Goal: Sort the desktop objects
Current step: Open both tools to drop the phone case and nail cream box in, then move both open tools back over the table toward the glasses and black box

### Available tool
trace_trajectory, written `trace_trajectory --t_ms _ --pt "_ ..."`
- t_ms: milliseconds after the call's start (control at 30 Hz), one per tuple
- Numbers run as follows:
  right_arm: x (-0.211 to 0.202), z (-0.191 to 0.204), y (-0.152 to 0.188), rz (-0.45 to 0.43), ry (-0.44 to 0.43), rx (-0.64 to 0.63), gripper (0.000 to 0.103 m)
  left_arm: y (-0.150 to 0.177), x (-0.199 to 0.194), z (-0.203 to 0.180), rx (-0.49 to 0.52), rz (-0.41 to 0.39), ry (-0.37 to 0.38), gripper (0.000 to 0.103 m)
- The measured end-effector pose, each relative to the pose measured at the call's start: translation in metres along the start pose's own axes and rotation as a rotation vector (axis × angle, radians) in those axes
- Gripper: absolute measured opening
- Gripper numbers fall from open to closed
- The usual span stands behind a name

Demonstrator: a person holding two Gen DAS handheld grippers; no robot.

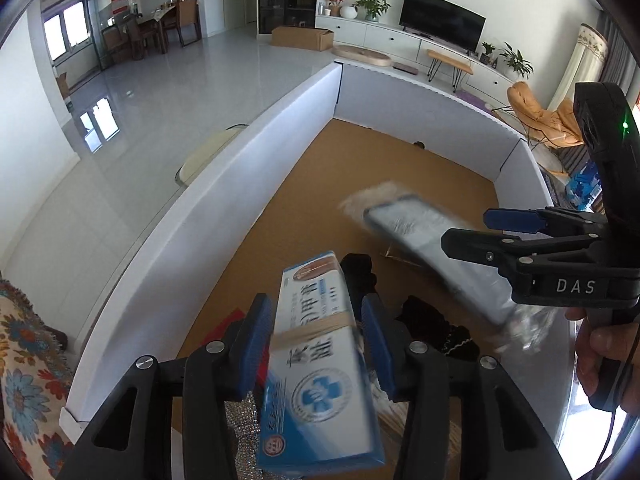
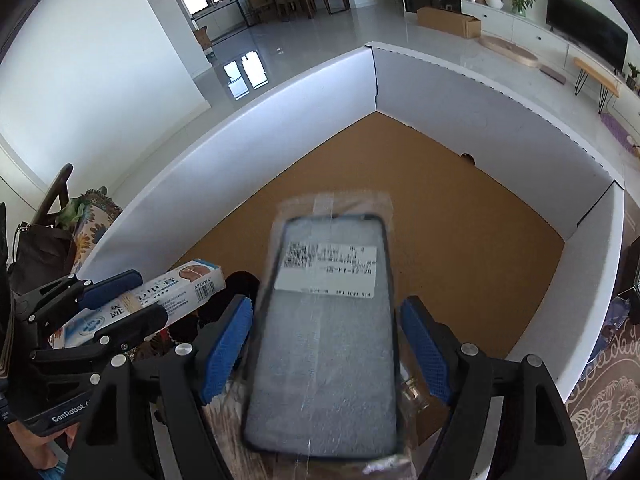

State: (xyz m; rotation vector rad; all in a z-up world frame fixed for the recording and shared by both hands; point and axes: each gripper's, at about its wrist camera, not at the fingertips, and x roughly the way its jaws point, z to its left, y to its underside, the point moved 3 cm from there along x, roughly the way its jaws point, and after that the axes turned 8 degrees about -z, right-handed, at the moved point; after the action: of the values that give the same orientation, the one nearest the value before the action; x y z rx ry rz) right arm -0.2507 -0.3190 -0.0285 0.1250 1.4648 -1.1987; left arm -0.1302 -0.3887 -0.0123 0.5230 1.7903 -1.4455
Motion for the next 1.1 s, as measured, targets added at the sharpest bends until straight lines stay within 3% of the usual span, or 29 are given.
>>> trace_trajectory --t_ms 33,100,233,333,500,600,833,1100 --pt "-0.001 -0.001 -0.001 -0.005 0.003 0.004 0.08 0.001 -0.002 0.001 -0.003 -0.005 -0.007 0.068" --pt "-0.01 -0.004 -0.002 -0.027 -0.006 0.023 0.083 0.0 -0.011 -0.001 0.003 -0.035 -0.017 0.082" --pt "-0.045 -0.011 0.001 -0.11 -0.009 0.028 0.086 -0.002 -0.038 -0.019 0.054 -0.111 -0.065 0.087" --pt "-0.08 -0.019 0.013 -0.183 0.005 0.012 0.094 -0.003 -0.062 -0.035 0.072 -0.18 -0.082 0.088" --pt "-0.133 -0.046 0.055 -0.255 0.034 0.012 0.1 0.0 -0.097 -0.09 0.117 -0.275 -0.031 0.091" --pt "-0.16 -0.074 0.089 -0.281 0.094 0.014 0.101 0.004 -0.112 -0.134 0.161 -0.316 0.015 0.1" --pt "-0.194 -0.16 0.18 -0.24 0.256 0.087 0.101 0.02 -0.136 -0.225 0.249 -0.374 0.11 0.101" --pt "-0.217 -0.245 0.261 -0.193 0.39 0.229 0.101 0.041 -0.128 -0.293 0.313 -0.338 0.182 0.101"
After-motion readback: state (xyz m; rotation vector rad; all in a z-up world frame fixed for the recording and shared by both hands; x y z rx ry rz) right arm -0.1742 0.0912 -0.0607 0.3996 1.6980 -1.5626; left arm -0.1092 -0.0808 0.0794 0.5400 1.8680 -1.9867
